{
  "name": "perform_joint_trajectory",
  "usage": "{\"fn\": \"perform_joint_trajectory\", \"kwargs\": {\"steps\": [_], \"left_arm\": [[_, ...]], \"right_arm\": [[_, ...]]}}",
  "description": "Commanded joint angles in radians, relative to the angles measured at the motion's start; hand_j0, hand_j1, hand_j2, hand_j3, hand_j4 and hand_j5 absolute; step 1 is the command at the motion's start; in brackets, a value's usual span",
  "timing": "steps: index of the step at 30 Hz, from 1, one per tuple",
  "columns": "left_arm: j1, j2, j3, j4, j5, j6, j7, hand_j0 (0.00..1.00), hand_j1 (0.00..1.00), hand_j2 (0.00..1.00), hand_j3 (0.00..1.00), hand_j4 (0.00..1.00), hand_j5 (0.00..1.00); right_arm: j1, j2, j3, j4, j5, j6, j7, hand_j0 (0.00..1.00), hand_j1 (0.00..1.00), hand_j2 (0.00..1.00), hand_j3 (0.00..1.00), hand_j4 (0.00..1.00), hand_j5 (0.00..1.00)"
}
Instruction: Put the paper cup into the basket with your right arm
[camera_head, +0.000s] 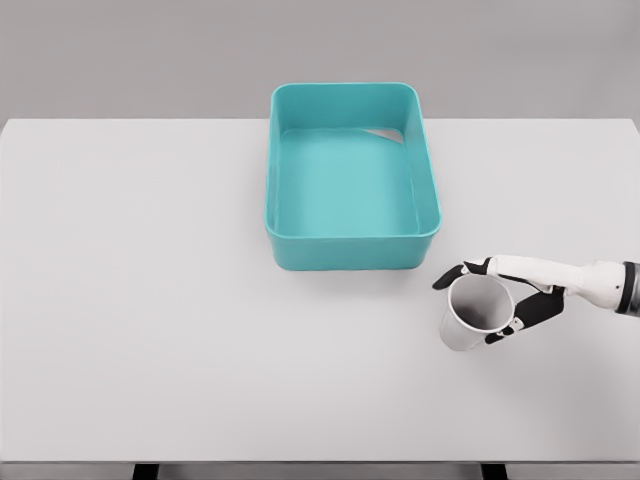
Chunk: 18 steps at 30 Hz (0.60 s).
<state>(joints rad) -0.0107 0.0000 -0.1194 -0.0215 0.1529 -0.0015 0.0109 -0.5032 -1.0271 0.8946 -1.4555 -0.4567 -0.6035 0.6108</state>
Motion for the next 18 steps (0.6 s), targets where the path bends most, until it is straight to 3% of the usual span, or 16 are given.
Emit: {"fn": "perform_joint_trajectory", "kwargs": {"steps": [1,9,13,18], "left_arm": [[0.0,0.0,0.0,0.0,0.0,0.0,0.0,1.0,1.0,1.0,1.0,1.0,1.0],[0.0,0.0,0.0,0.0,-0.001,0.0,0.0,1.0,1.0,1.0,1.0,1.0,1.0],[0.0,0.0,0.0,0.0,-0.001,0.0,0.0,1.0,1.0,1.0,1.0,1.0,1.0],[0.0,0.0,0.0,0.0,0.0,0.0,0.0,1.0,1.0,1.0,1.0,1.0,1.0]], "right_arm": [[0.0,0.001,0.001,0.0,0.016,-0.007,0.0,0.76,0.76,0.76,0.76,0.76,0.76],[-0.003,0.019,-0.026,0.0,0.009,-0.007,0.0,0.76,0.76,0.76,0.76,0.76,0.76],[-0.003,0.019,-0.039,-0.002,0.009,-0.007,0.0,0.84,0.84,0.84,0.84,0.84,0.84],[-0.002,0.019,-0.039,-0.002,0.003,-0.007,0.0,0.81,0.81,0.81,0.81,0.81,0.81]]}}
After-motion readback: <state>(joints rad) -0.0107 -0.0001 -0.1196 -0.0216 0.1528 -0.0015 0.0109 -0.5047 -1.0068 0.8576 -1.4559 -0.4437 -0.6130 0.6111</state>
